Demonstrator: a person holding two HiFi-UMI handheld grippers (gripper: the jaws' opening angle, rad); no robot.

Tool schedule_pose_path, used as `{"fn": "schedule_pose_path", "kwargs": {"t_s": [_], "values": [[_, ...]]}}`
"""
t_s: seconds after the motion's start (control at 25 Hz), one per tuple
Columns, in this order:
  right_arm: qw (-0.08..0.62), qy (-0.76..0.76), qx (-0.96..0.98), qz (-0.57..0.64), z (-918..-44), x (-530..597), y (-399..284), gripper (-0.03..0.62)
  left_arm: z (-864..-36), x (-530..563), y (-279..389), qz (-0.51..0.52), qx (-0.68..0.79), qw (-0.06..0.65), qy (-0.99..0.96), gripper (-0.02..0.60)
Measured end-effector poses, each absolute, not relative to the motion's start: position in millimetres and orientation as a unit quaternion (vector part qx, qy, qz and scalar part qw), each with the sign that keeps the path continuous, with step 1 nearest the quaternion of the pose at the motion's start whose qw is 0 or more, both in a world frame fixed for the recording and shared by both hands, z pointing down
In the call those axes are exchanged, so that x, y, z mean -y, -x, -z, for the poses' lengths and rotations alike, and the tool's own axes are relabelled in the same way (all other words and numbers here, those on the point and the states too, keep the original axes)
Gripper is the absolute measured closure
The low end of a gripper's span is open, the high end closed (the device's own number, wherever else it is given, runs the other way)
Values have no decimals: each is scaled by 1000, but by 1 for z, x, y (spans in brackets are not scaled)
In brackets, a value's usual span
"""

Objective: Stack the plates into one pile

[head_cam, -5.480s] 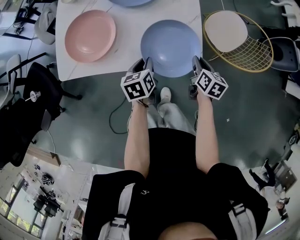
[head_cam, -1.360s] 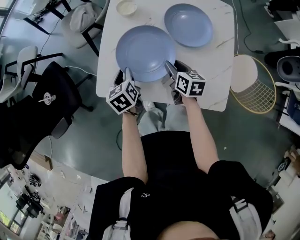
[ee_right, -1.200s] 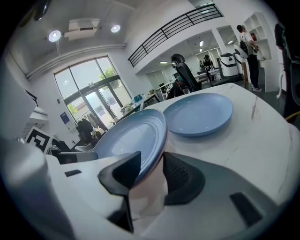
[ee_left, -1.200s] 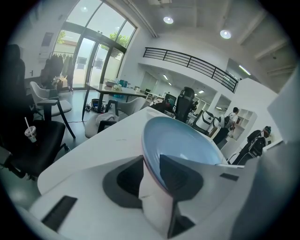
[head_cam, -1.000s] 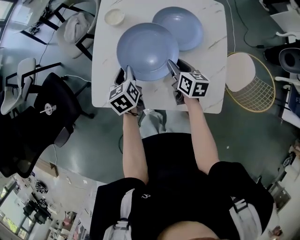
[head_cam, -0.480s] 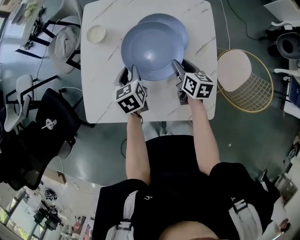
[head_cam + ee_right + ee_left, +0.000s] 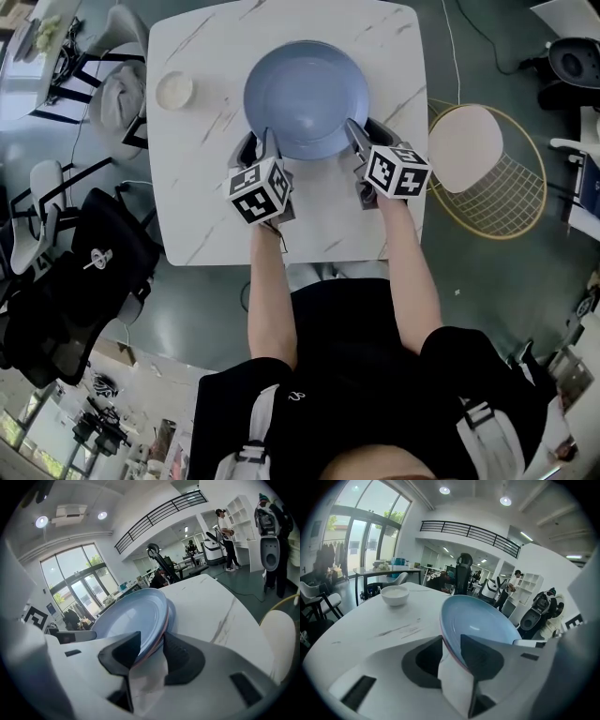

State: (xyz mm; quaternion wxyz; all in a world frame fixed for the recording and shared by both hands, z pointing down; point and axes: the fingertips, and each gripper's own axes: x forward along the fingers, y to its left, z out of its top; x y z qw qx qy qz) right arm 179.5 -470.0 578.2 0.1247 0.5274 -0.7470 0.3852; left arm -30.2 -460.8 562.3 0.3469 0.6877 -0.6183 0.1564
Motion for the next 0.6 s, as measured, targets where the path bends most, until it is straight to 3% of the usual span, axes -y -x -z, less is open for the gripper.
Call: {"fn": "schedule_pose_path", "kwargs": {"t_s": [0.4,0.6], "values": [[92,-524,751,-390,-587,490,-186,422,-579,480,24,-177,618,345,-684,440],[121,-526,773,-334,-582,495,-187,396,-582,482,30,-184,636,324,-676,436]]}}
